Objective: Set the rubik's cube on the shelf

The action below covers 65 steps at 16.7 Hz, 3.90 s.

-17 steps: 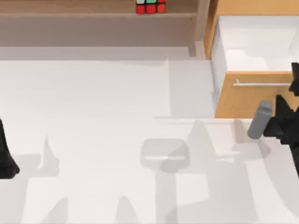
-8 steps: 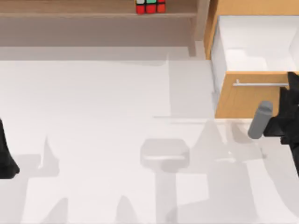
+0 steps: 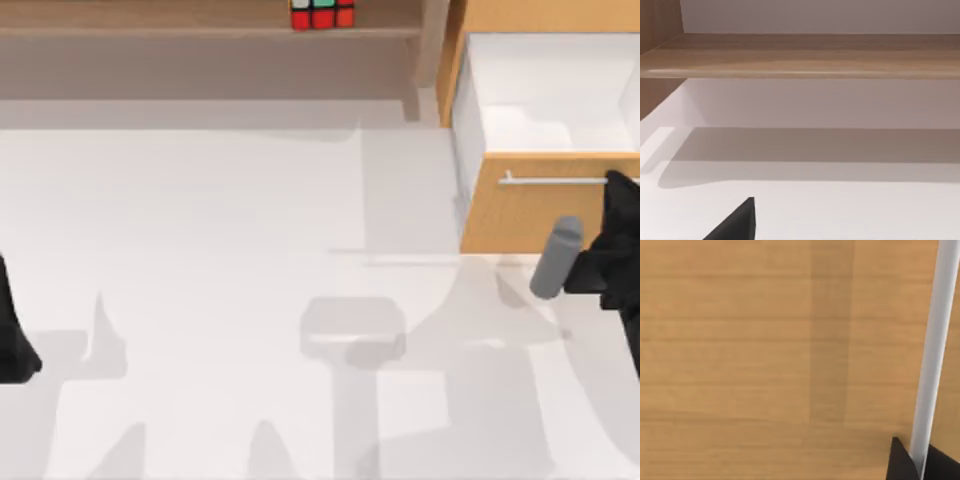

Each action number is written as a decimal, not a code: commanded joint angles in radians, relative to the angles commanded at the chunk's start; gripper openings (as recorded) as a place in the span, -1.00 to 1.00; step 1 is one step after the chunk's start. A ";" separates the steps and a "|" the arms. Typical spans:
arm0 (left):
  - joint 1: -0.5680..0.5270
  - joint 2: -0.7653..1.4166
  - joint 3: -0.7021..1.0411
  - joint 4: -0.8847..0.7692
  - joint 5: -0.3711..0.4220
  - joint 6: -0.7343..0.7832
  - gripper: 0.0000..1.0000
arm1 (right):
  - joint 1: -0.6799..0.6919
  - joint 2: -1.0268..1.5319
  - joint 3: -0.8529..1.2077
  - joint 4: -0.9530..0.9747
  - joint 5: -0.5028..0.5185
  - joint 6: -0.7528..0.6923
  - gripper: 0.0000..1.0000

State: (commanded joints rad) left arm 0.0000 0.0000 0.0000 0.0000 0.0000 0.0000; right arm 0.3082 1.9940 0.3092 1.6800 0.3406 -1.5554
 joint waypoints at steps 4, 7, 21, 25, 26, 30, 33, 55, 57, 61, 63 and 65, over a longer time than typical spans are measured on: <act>0.000 0.000 0.000 0.000 0.000 0.000 1.00 | 0.000 0.000 0.000 0.000 0.000 0.000 -1.00; 0.000 0.000 0.000 0.000 0.000 0.000 1.00 | -0.003 0.004 0.013 -0.009 -0.002 0.003 -1.00; 0.000 0.000 0.000 0.000 0.000 0.000 1.00 | -0.067 0.076 0.242 -0.173 -0.066 0.004 -1.00; 0.000 0.000 0.000 0.000 0.000 0.000 1.00 | -0.078 0.095 0.298 -0.204 -0.074 0.005 -1.00; 0.000 0.000 0.000 0.000 0.000 0.000 1.00 | -0.082 0.108 0.324 -0.221 -0.079 0.005 -1.00; 0.000 0.000 0.000 0.000 0.000 0.000 1.00 | -0.103 0.160 0.446 -0.298 -0.102 0.004 -1.00; 0.000 0.000 0.000 0.000 0.000 0.000 1.00 | -0.113 0.181 0.505 -0.331 -0.112 0.003 -1.00; 0.000 0.000 0.000 0.000 0.000 0.000 1.00 | -0.145 0.307 0.794 -0.494 -0.143 0.004 -0.85; 0.000 0.000 0.000 0.000 0.000 0.000 1.00 | -0.145 0.307 0.794 -0.494 -0.143 0.004 -0.55; 0.000 0.000 0.000 0.000 0.000 0.000 1.00 | -0.145 0.307 0.794 -0.494 -0.143 0.004 0.06; 0.000 0.000 0.000 0.000 0.000 0.000 1.00 | -0.145 0.307 0.794 -0.494 -0.143 0.004 0.36; 0.000 0.000 0.000 0.000 0.000 0.000 1.00 | -0.145 0.307 0.794 -0.494 -0.143 0.004 0.66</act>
State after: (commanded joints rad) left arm 0.0000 0.0000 0.0000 0.0000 0.0000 0.0000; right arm 0.1627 2.3013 1.1036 1.1858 0.1978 -1.5516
